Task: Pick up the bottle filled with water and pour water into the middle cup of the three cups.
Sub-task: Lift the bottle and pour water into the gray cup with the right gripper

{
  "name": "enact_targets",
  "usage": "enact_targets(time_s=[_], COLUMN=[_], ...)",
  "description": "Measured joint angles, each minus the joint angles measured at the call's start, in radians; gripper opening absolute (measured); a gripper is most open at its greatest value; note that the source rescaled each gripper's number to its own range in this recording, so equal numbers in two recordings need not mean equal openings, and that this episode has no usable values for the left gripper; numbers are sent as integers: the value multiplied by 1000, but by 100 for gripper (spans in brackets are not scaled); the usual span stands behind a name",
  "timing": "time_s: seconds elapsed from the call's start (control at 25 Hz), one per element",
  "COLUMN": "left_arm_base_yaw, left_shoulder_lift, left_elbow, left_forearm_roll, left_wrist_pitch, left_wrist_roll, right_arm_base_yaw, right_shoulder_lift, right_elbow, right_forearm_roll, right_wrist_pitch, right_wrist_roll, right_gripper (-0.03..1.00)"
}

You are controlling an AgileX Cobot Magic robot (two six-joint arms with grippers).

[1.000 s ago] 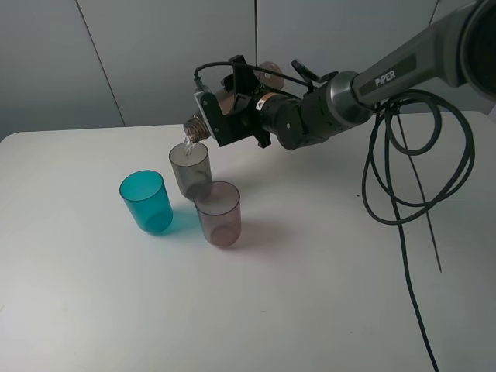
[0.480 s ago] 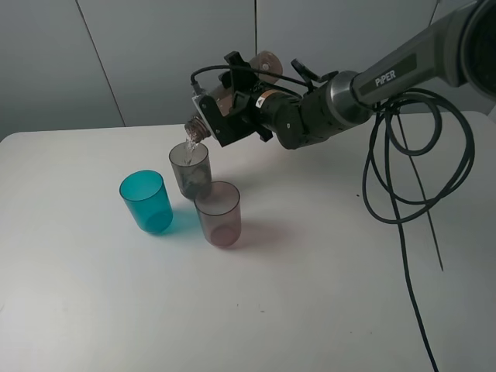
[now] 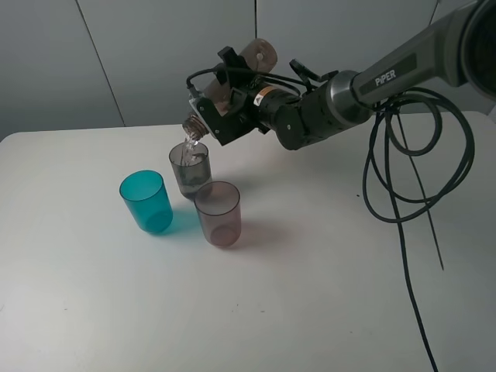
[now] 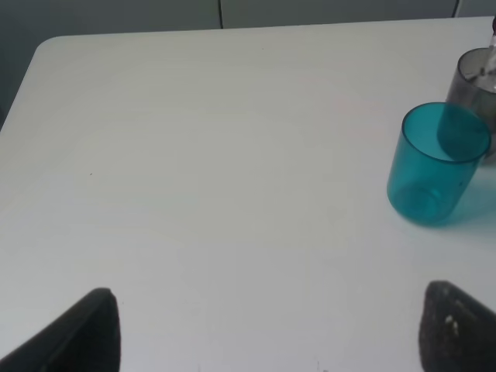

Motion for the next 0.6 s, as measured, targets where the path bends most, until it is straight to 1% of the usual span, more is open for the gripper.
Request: enact_targets(time_s=[0.2,0.6], left_arm_base_yaw=[0,0], left_shoulder_lift=[0,0], left_elbow=[0,0], left_forearm_roll=[0,0], left_wrist_pitch=[0,0], left_wrist_roll=[0,0], right_arm_base_yaw=[0,0], right_shoulder_lift=[0,0], right_elbow=[0,0], right_forearm_roll=[-42,-158], right_wrist_pitch=[-37,-52], right_wrist_roll=[-12,-16], right_gripper=[0,0])
